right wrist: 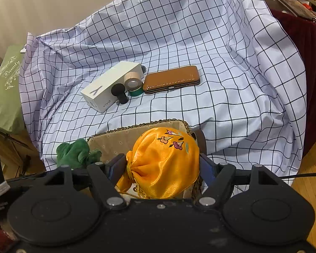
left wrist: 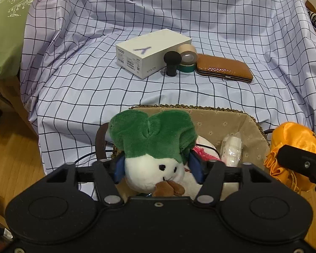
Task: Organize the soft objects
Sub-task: 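Open the left gripper to drop the plush while the right releases the pouch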
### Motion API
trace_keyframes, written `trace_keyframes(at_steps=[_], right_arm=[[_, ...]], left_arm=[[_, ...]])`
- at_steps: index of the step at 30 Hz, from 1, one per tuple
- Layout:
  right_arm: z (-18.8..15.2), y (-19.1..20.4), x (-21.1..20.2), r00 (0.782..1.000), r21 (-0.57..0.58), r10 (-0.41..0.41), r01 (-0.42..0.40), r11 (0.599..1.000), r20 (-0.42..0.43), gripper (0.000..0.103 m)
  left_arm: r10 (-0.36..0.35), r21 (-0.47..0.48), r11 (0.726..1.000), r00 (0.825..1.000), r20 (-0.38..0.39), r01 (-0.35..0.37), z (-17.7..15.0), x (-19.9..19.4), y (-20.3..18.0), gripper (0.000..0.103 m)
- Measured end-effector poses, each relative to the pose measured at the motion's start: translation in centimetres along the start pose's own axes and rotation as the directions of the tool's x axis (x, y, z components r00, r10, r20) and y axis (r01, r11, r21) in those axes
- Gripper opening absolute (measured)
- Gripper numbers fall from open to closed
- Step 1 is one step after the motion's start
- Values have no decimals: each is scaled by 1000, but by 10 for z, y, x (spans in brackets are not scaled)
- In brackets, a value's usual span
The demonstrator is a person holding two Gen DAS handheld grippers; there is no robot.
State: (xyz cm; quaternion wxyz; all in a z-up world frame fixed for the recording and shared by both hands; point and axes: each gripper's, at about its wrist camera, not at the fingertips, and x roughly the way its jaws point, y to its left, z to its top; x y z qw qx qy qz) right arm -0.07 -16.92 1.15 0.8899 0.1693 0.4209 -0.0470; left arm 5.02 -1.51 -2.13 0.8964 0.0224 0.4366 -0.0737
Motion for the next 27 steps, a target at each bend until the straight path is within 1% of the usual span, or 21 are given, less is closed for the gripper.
trace_keyframes(at_steps=[2,3,4,6,18,24,27], right_arm=[[0,0,1,1000,3,-1,1,1000,-4,73],[0,0,2,1000,3,-2,2,1000,-6,73],[0,0,2,1000,3,-2,2,1000,-7,73],[-1,0,3,1000,2,-2,2,1000,-10,73],[-1,6,7,1000,-14,-3,2,1000,-8,75],[0,7,1,1000,-20,4,-3,1000,24,74],[0,9,0,999,-30,-8,9,1000,32,74]], left_arm=[[12,-3,1000,1000,17,-11,0,-3,0,64],[17,-2,1000,1000,25,-17,0,-5,0,66],[22,-2,1000,999,32,-22,0,-6,0,70],[30,-5,1000,999,41,-30,-1,-8,0,72],[56,-8,998,997,43,-56,-9,-11,3,73],[57,-17,998,997,46,-56,-10,-13,6,74],[54,-15,998,998,41,-54,-11,-13,5,74]])
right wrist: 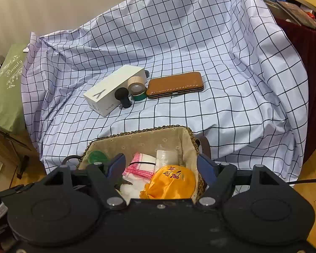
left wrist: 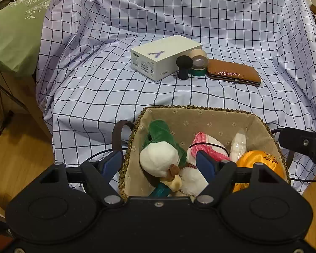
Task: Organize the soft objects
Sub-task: 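Open the left gripper to drop the plush while the right releases the pouch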
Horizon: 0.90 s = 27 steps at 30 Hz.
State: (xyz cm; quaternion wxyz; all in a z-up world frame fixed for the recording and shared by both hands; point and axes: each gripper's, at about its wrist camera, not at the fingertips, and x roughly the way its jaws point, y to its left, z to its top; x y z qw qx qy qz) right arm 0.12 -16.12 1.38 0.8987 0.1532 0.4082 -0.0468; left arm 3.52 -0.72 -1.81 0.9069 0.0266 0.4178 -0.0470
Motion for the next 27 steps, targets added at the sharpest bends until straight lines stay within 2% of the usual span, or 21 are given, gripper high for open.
trace_keyframes(at_steps=[27], right_arm=[[-6,-5,8,999,-1,-36,36,999,-37,75]], left_arm=[[-11,12,1000,1000,-15,11,-5,0,-3,75]])
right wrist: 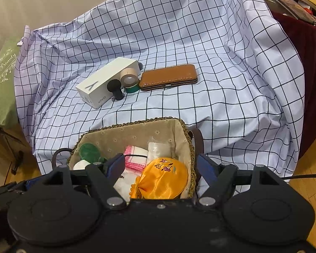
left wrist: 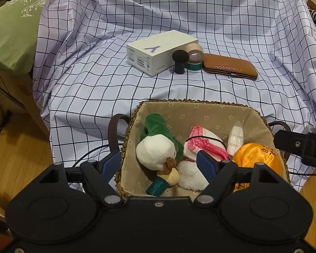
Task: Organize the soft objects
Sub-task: 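Open the left gripper to drop the plush while the right releases the pouch, then move both grippers back toward the leather case and box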
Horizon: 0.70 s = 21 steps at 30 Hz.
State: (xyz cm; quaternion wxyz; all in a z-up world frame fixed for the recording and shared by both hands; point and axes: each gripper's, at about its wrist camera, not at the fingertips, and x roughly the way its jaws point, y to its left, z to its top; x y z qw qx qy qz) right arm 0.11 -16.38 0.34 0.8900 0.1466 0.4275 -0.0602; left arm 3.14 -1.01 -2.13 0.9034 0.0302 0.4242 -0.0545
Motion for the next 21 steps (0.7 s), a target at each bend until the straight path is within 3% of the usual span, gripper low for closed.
trace_keyframes(at_steps=[12,16,21], right_arm=[[-2,0,3,1000,-15,-6,6,1000,-11,76],[-2,0,5,1000,-22,-11,11,1000,-11,77],[0,-2,10,1000,-20,-21,21,1000,-17,77]], left_arm=[[7,-30,1000,1000,15,-7,2,-5,10,76],[15,-37,999,1000,22,-14,2,-5,11,84],[20,-33,999,1000,22,-20,6,-2,10,84]])
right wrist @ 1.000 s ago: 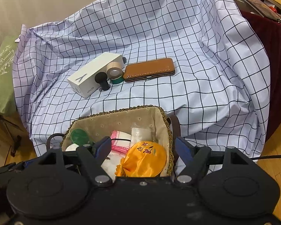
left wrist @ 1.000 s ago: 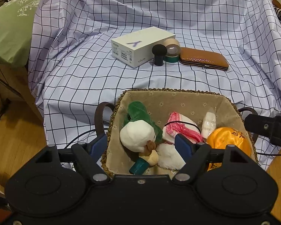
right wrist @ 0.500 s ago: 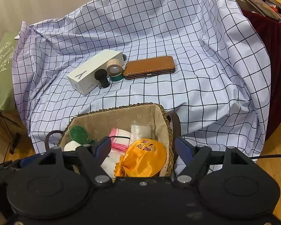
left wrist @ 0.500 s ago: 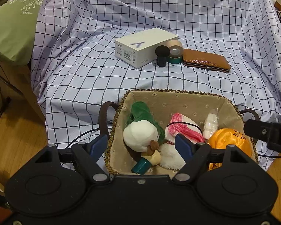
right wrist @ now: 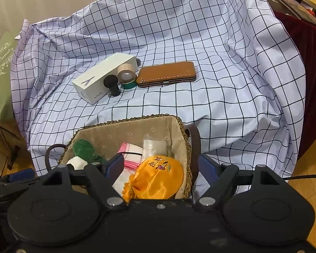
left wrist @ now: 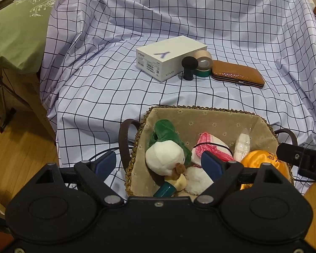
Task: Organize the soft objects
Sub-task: 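Move both grippers back toward the leather case and box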
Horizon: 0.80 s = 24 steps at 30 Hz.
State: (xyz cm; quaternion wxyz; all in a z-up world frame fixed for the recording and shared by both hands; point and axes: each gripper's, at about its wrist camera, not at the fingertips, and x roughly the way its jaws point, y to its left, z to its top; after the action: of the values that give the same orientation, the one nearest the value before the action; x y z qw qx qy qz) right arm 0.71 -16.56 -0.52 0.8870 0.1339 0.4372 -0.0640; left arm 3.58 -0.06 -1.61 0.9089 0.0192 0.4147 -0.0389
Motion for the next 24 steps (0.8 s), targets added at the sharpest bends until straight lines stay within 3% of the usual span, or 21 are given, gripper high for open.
trace_keyframes(at_steps=[24], right_arm=[[54,-4,60,998,-3,-31,31,1000,-48,78]], left_arm=[[-7,54,999,999,-32,9,49,36,-11,84]])
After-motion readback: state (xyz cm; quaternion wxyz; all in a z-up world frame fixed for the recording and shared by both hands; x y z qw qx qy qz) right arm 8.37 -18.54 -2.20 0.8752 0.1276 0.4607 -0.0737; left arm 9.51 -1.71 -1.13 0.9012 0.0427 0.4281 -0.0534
